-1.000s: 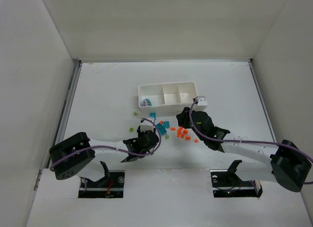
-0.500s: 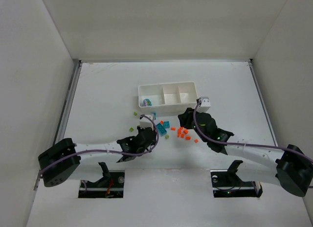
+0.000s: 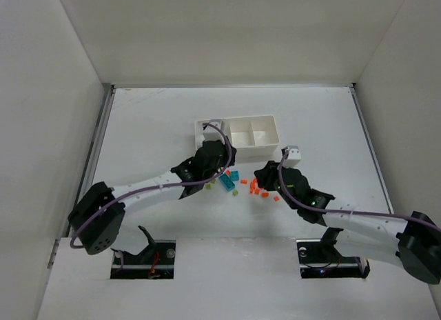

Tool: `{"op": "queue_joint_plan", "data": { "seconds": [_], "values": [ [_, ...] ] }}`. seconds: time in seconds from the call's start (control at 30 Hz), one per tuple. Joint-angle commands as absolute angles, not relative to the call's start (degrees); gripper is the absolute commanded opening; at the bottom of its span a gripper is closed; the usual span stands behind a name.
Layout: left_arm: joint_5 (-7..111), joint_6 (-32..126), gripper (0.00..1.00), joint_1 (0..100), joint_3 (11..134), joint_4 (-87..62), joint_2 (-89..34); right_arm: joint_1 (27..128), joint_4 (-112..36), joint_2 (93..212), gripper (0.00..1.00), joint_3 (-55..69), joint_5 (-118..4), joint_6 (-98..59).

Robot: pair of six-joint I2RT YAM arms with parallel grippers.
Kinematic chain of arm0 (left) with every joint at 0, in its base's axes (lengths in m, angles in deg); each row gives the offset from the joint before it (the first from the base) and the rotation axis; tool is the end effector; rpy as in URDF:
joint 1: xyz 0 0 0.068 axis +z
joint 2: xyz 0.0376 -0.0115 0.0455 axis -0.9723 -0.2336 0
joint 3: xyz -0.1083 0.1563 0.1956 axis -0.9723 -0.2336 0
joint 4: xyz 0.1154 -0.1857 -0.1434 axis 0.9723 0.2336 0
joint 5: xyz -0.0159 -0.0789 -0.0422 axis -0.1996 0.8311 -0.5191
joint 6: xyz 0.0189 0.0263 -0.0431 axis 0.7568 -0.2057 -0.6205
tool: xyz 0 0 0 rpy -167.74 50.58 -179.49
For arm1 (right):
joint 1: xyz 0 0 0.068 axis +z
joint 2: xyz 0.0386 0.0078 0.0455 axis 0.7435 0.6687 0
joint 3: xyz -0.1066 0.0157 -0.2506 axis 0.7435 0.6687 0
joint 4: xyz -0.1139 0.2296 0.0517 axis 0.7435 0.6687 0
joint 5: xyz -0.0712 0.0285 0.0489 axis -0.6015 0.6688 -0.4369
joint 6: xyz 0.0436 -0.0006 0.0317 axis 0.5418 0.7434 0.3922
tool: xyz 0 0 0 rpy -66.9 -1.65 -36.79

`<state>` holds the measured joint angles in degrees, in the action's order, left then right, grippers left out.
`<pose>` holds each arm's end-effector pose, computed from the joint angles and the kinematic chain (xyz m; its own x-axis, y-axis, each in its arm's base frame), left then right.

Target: Sort the legos into containers by color

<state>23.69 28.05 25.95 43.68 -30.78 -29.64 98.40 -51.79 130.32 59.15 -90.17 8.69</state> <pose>0.2019 -0.2263 0.2566 -0.3940 -0.2709 -0.8783 0.3693 0.8284 -0.4212 0.1498 0.1565 0.2080 -0.4428 0.2786 -0.8523 -0.2165 0.8892 0.4031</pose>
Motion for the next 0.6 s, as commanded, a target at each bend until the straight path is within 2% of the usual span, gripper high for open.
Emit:
{"op": "queue_joint_plan", "data": {
  "seconds": [0.0,0.23,0.43,0.5,0.57],
  "values": [
    [28.07,31.03,0.17,28.10,51.11,-35.64,-35.05,99.49,-52.31,127.86,0.46,60.66,-91.66,10.88],
    [31.76,33.15,0.18,32.24,64.30,-35.73,-51.05,102.57,-51.60,126.71,0.47,61.71,-91.84,11.15],
    [31.59,33.41,0.20,33.38,70.37,-34.85,-58.62,103.62,-51.07,126.36,0.47,62.24,-92.10,12.20],
    [31.15,33.50,0.23,33.38,70.73,-35.20,-59.07,103.62,-51.17,126.97,0.47,62.16,-92.10,11.94],
    [30.36,33.50,0.31,33.47,70.73,-35.38,-59.16,103.53,-51.08,127.85,0.48,61.89,-92.10,11.94]
  ]
}}
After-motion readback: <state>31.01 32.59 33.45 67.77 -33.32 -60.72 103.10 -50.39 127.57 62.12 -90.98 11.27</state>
